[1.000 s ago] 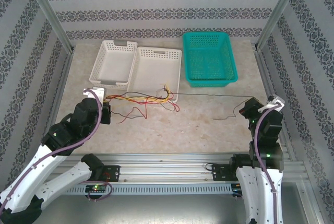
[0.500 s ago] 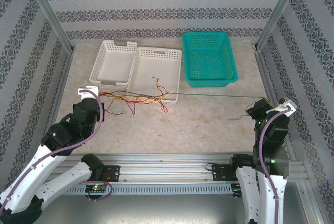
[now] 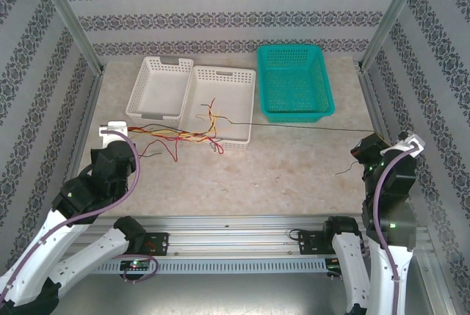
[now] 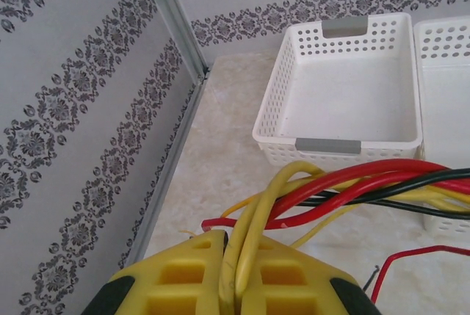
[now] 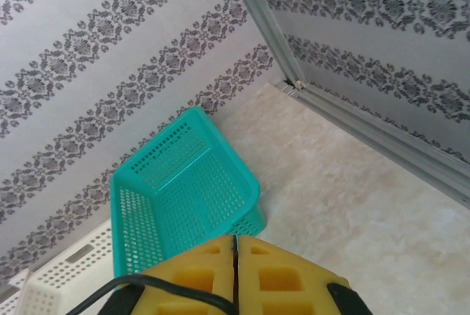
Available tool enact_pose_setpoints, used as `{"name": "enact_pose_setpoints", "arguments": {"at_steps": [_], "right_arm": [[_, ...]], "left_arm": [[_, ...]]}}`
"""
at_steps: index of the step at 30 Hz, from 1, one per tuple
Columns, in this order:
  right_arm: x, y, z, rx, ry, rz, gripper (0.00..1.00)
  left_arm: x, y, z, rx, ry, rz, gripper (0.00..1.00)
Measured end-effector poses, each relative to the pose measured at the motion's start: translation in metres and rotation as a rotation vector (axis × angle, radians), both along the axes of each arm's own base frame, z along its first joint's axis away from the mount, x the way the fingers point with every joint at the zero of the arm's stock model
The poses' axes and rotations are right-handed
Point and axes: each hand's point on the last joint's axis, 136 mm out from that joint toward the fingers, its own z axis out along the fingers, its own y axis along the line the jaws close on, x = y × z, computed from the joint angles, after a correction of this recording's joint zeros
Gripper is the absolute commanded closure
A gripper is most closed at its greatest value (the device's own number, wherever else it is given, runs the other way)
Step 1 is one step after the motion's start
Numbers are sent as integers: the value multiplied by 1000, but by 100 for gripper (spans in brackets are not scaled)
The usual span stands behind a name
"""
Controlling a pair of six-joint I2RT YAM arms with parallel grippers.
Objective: Untangle the cables
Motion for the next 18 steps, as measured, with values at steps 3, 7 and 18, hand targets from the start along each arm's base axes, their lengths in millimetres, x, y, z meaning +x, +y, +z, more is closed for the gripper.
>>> {"name": "enact_pose_setpoints", "arguments": {"at_steps": [3, 7, 18], "right_arm": [[9, 5, -4, 19, 24, 36, 100], [14, 4, -9, 36, 45, 39, 100], [73, 62, -52, 190, 161, 404, 83]], "left_arm": [[3, -7, -5, -4, 25, -32, 100], [11, -14, -11, 23, 63, -45, 100], [36, -76, -43, -124, 201, -245, 100]]}}
